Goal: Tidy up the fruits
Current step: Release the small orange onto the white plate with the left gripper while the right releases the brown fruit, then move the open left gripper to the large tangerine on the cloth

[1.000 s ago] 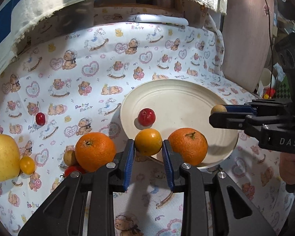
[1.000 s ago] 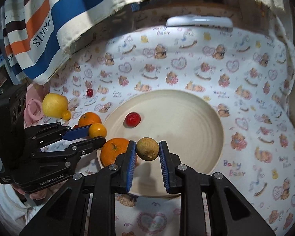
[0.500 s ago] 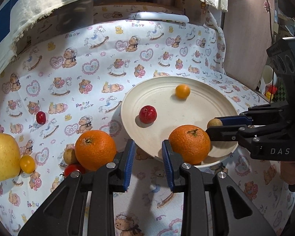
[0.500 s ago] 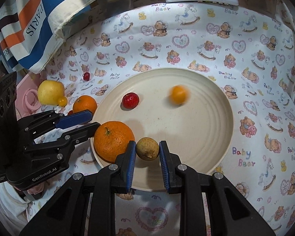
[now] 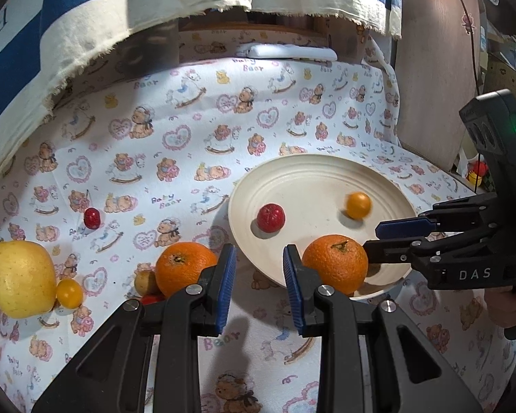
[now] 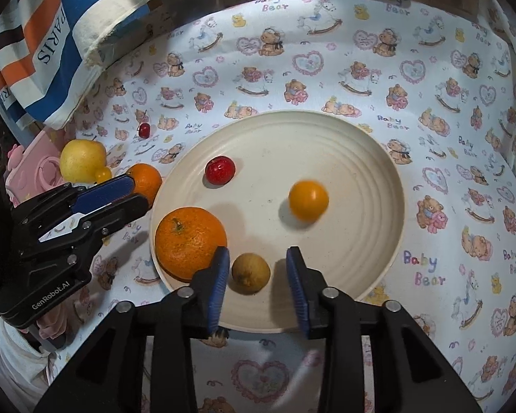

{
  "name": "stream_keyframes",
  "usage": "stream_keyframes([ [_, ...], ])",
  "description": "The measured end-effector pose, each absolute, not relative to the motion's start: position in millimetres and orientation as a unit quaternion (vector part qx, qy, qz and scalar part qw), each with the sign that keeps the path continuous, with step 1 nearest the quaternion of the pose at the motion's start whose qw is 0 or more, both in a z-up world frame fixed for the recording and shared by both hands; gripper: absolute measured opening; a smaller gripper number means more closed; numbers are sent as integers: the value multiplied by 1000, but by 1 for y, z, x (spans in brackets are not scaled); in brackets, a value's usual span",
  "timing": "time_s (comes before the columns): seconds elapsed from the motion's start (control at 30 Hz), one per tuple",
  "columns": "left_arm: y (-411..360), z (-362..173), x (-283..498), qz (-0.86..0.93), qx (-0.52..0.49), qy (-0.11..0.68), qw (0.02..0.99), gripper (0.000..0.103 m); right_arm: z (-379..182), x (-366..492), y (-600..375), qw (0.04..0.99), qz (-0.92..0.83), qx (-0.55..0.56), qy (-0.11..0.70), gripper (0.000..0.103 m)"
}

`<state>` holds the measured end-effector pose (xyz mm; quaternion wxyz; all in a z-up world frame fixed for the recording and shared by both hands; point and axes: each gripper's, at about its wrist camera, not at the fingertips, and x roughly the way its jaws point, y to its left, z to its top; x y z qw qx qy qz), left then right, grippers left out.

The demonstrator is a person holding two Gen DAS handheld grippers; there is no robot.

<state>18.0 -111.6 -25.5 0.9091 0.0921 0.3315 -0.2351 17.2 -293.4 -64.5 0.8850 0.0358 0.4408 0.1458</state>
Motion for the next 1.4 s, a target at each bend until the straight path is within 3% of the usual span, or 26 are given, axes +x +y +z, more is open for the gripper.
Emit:
stream_keyframes([
  [0.07,-110,-24,17,-230,92,327,912,32,-63,16,-294,887,145,39,437,41],
  [0.13,-109,-23,16,-224,91,325,914,53,-60,14,-293,890,146,38,431,41],
  [0.2,-106,-20,15,-215,90,314,920,57,-56,12,-293,895,146,37,420,43],
  [0.27,-105,-16,13,-210,95,306,924,60,-50,8,-292,904,141,30,402,53],
  [0.33,-101,-11,10,-207,89,292,930,72,-42,1,-292,919,129,20,373,58],
  [0.53,-88,6,2,-192,70,245,948,87,-24,-13,-291,946,109,0,304,72],
  [0.63,-81,15,-4,-184,56,216,957,96,-18,-18,-292,957,92,-3,274,89],
  [0.7,-76,21,-11,-175,47,189,965,101,-14,-23,-291,967,69,-12,246,90],
  [0.8,-68,29,-21,-163,30,149,975,102,-9,-28,-291,973,61,-24,223,93],
  [0.87,-63,32,-24,-155,20,134,979,102,-5,-32,-292,976,62,-23,208,102],
  [1.4,-47,36,-26,-110,-10,94,989,102,5,-46,-292,987,37,-37,151,102],
])
